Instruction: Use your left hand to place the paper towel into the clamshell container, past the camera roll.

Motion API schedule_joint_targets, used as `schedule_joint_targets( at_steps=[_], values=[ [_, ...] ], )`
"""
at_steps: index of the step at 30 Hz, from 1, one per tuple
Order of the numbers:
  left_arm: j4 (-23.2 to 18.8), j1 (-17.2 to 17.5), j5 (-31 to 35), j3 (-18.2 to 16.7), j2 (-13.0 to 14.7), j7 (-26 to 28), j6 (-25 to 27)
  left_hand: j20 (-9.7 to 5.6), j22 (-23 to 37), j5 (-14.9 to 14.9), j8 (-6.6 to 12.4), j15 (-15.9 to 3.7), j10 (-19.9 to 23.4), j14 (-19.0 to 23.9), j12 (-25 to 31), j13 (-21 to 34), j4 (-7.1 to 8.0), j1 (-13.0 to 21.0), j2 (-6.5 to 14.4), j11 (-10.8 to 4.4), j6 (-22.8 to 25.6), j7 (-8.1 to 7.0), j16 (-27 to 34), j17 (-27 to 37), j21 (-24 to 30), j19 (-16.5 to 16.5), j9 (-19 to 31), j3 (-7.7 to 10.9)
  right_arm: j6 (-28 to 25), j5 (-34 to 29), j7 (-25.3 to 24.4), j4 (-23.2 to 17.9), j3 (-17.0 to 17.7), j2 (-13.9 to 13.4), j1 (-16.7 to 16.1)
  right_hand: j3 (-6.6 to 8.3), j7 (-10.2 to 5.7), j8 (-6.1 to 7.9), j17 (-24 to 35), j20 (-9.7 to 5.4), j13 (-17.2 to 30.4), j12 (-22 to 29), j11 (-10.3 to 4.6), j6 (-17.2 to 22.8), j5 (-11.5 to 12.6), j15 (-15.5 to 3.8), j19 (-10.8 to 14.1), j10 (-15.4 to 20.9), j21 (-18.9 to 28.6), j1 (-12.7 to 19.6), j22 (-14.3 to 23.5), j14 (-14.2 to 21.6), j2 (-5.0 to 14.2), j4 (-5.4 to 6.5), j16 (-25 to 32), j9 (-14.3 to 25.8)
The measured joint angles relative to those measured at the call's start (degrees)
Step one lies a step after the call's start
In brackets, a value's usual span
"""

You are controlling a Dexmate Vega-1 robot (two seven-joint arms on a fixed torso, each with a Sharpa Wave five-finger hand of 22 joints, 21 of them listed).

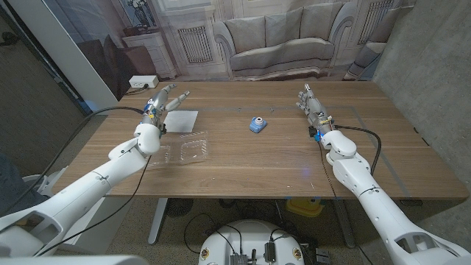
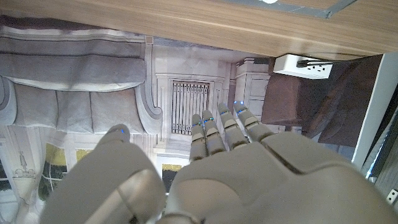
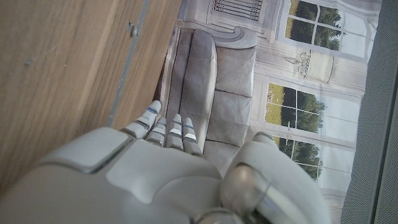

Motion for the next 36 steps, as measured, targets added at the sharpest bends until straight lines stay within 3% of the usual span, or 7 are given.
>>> schedule_joint_targets(
  at_steps=[29,36],
  values=[
    [-2.23,-0.72,4.44,2.03,2.05,-1.77,7.58,0.0,0.0,0.87,-0.36,0.0,-0.03,0.0,-0.4,0.0,-0.81,1.16,-0.25,0.03,0.36,-0.25,-0.45,-0.17,-0.92,0.0,0.0,-0.14,-0.58,0.19,-0.31,-1.07,0.01,-0.03,-0.86,0.0,0.15,0.0,0.0,0.21,0.0,0.0,0.0,0.15,0.0,0.0,0.21,-0.01,-0.5,0.0,-0.01,0.0,0.0,0.0,0.0,0.0],
    [-2.76,-0.95,5.06,2.5,2.45,-2.77,9.1,0.22,0.0,0.87,-0.81,0.17,-1.07,-0.25,-0.85,-0.01,-1.19,2.1,-0.6,0.43,-0.46,-1.08,-0.68,-0.06,-1.45,-0.22,0.0,-0.23,-0.58,0.21,-0.34,-1.25,0.07,-0.04,-1.1,0.0,0.21,0.0,0.0,0.21,0.0,0.0,0.0,0.21,0.0,0.0,0.21,-0.01,-0.85,0.17,-0.01,-0.01,0.16,0.0,0.0,0.0]
  ],
)
